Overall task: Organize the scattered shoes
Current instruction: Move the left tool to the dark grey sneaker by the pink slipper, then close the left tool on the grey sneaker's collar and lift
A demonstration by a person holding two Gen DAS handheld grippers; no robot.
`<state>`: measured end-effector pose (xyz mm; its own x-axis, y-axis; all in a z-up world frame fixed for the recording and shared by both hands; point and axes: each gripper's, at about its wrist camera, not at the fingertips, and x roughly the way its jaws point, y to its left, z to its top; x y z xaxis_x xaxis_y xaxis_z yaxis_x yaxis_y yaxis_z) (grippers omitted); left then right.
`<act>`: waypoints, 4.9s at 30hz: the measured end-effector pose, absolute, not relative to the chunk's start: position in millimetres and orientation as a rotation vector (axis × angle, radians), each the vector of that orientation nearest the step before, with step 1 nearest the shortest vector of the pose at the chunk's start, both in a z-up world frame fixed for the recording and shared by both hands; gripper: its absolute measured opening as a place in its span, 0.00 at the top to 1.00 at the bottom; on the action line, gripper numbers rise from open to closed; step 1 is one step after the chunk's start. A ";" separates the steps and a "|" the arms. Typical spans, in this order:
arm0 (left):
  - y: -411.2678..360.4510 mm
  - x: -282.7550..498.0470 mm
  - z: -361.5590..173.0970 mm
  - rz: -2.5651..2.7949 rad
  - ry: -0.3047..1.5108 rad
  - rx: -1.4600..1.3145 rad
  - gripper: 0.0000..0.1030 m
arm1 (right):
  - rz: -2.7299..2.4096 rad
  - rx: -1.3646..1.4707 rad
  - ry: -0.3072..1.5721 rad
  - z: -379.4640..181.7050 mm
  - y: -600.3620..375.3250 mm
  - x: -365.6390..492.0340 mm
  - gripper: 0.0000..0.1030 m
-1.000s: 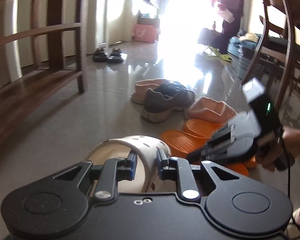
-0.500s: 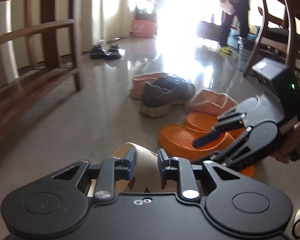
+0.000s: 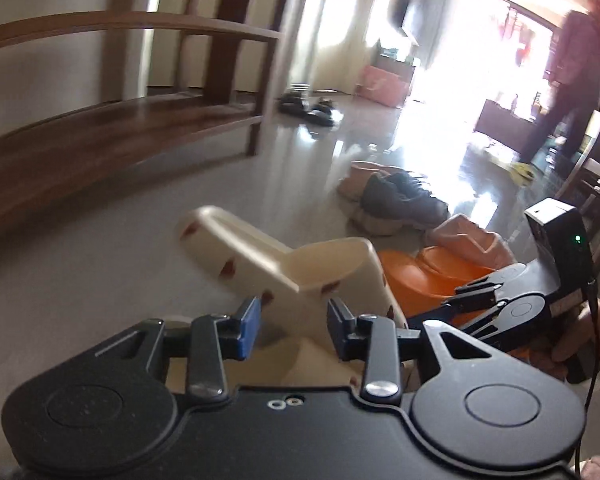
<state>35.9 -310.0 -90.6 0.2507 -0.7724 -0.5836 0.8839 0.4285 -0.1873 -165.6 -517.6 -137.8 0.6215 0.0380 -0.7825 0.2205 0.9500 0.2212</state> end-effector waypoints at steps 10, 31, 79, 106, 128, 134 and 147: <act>-297.3 25.0 -108.6 -1.091 0.743 0.175 0.61 | -0.104 0.316 0.899 -137.1 -493.6 -139.8 0.34; -285.6 -31.3 -134.9 -0.895 0.736 0.325 0.57 | -0.041 0.202 0.805 -114.7 -463.7 -182.4 0.20; -322.1 10.5 22.7 -0.697 0.711 0.358 0.34 | -0.073 0.393 0.608 -76.0 -551.6 -79.0 0.23; -449.6 -13.4 -23.4 -1.078 0.766 0.118 0.33 | -0.680 0.014 0.786 156.6 -646.8 -193.0 0.31; -674.6 -86.9 -112.8 -1.088 0.730 0.115 0.43 | -0.676 0.328 0.538 -43.4 -834.2 -183.3 0.47; -737.7 -83.9 -130.9 -1.124 0.783 0.224 0.52 | -0.581 0.333 0.510 -55.0 -864.1 -183.6 0.46; -710.9 -27.8 -161.5 -1.179 0.988 -0.279 0.97 | -0.650 0.419 0.462 -66.7 -899.0 -222.1 0.46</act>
<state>-27.8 -710.9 -161.5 0.0393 -0.8661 -0.4982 0.6421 0.4040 -0.6516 -222.1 -899.0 -66.7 0.7030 -0.4751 -0.5292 0.6559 0.7208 0.2242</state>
